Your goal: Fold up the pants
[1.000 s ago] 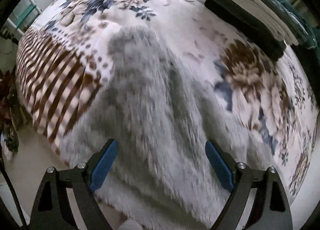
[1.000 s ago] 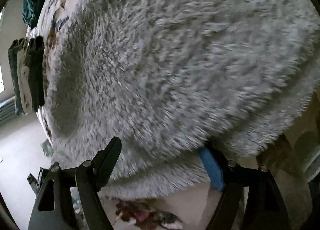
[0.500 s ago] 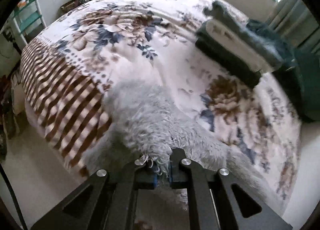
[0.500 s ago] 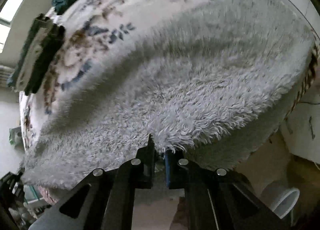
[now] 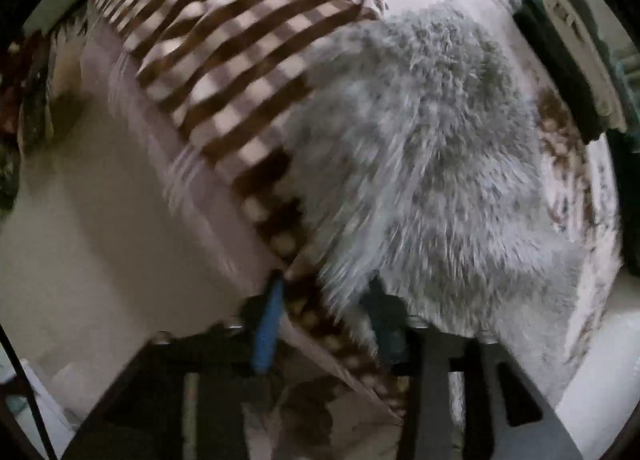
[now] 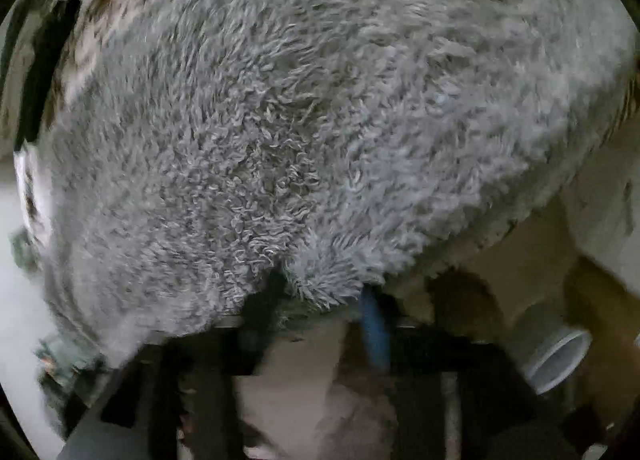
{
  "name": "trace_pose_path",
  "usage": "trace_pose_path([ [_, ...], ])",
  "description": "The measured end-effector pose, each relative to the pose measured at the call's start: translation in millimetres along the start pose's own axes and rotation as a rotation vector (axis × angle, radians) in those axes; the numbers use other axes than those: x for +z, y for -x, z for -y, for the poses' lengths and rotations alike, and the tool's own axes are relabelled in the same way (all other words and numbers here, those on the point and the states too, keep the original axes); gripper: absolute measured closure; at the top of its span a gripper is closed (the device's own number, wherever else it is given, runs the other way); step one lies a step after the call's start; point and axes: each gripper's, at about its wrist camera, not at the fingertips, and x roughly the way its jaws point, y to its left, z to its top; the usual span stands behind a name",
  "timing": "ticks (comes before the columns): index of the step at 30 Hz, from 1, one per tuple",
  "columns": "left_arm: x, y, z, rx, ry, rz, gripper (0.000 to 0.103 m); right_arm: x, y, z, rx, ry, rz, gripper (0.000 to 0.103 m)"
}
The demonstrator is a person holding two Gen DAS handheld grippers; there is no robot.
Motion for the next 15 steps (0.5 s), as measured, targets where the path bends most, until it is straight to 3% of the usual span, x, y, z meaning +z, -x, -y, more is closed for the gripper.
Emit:
trace_pose_path([
  [1, -4.5, 5.8, -1.1, 0.003, -0.006, 0.007, 0.03, -0.9, 4.1, -1.8, 0.014, 0.003, 0.0, 0.041],
  [2, -7.6, 12.3, -1.1, 0.009, -0.017, 0.017, 0.024, -2.5, 8.0, -4.6, 0.019, 0.011, -0.003, 0.041],
  [7, 4.8, 44.1, 18.6, 0.035, -0.048, 0.134, 0.025, -4.9, 26.0, -53.0, 0.075, 0.13, -0.066, 0.041],
  [9, 11.7, 49.6, 41.2, 0.029, -0.098, 0.153, 0.024, 8.7, 33.8, -96.6, 0.12, 0.227, -0.077, 0.041],
  [13, 22.3, 41.9, 116.3, -0.009, -0.24, 0.151, 0.024, 66.0, 35.0, -197.5, 0.157, 0.433, -0.032, 0.041],
  [15, 29.7, 30.0, 142.3, -0.036, -0.277, 0.117, 0.024, 95.0, 23.9, -242.9, 0.124, 0.547, -0.004, 0.037],
])
